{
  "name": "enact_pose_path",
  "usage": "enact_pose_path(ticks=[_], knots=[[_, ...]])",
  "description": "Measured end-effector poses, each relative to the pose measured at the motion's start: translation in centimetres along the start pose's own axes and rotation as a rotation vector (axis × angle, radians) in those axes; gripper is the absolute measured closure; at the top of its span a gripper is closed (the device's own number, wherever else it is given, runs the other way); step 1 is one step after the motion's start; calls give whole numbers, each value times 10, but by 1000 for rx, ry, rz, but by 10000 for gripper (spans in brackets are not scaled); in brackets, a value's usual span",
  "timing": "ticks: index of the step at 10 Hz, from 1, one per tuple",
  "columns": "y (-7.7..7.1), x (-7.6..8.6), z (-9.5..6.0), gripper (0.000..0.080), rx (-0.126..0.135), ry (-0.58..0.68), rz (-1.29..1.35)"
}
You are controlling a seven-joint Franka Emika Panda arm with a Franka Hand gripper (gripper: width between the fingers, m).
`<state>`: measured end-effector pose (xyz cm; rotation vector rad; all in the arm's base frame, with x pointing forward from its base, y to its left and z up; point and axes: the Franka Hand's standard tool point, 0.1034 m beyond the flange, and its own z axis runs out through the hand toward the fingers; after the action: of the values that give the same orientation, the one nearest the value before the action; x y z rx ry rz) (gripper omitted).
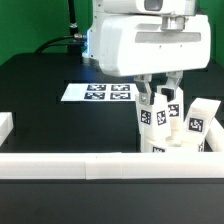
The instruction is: Assemble stool
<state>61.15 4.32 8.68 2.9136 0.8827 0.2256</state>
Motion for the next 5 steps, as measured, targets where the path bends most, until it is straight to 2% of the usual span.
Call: enact_pose_path(ticks=[2,5], knots=[[4,-4,0,461,3,-6,270],[-2,-1,1,461,13,-3,629]])
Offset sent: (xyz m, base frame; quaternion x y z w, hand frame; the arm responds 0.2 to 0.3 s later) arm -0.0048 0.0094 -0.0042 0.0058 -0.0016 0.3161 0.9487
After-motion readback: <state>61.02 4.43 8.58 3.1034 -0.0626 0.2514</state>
